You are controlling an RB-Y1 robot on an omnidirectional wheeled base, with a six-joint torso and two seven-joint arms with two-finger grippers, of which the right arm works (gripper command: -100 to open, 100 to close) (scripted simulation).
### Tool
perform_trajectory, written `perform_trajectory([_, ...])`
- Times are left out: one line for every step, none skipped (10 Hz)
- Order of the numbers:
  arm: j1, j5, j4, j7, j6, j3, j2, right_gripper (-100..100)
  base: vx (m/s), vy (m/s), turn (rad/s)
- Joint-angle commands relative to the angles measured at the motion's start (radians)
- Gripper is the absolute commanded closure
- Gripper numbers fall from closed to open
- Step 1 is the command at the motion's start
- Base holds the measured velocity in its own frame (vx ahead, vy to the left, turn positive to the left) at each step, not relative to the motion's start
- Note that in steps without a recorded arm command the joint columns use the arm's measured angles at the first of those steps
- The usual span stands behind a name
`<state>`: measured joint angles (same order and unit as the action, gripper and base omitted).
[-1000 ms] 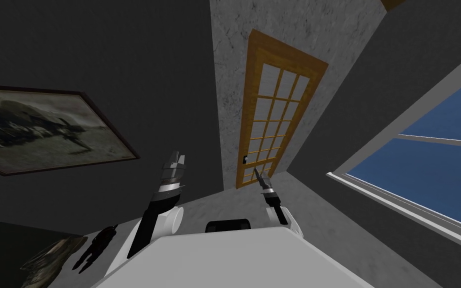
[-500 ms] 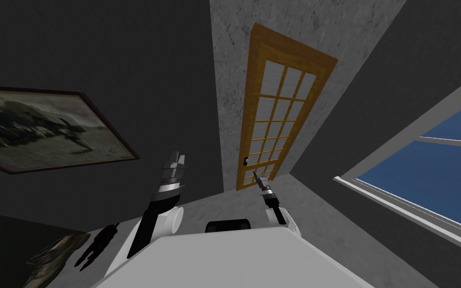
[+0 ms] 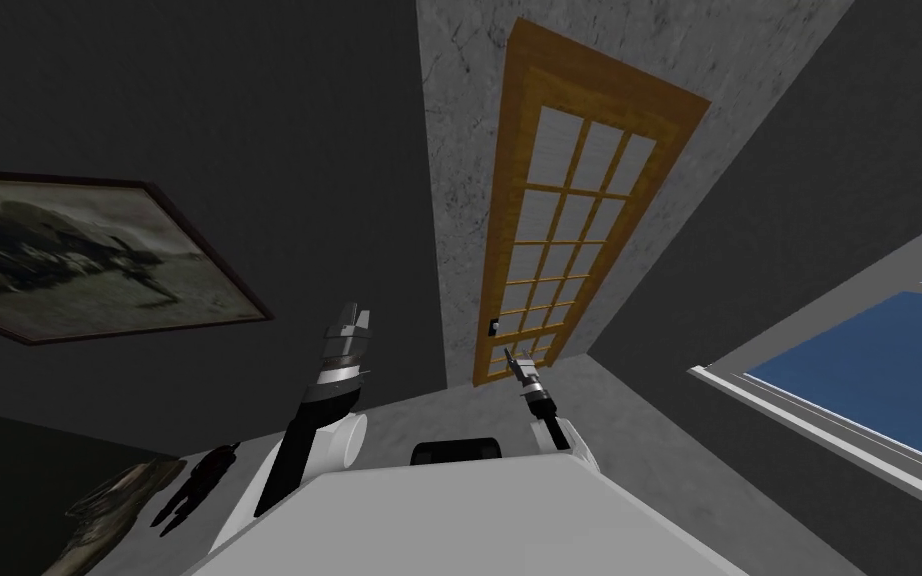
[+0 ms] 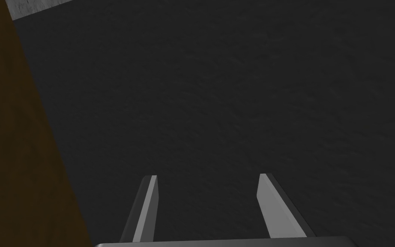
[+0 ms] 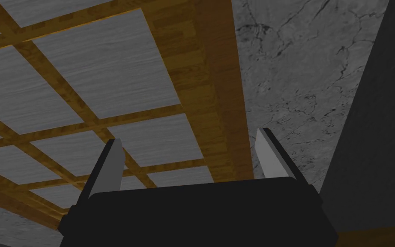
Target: Pull the door open
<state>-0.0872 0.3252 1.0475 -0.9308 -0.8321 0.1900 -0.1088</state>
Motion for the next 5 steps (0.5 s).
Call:
perform_trajectory([0.011,0.014,-0.04,-0.037,-0.007,0.006,0.001,-100,0.087,-0.057,0.065])
perform_trajectory([0.021,0.022,-0.064,-0.058,-0.013,0.01,0.0,-100,0.078,-0.049,0.064])
perform_trajectory([0.021,0.022,-0.07,-0.058,-0.013,0.01,0.0,-100,0.048,-0.032,0.022])
perform_trajectory([0.029,0.029,-0.095,-0.077,-0.018,0.014,0.0,-100,0.044,-0.021,0.028])
perform_trajectory([0.038,0.035,-0.12,-0.096,-0.023,0.018,0.0,-100,0.055,-0.035,0.059])
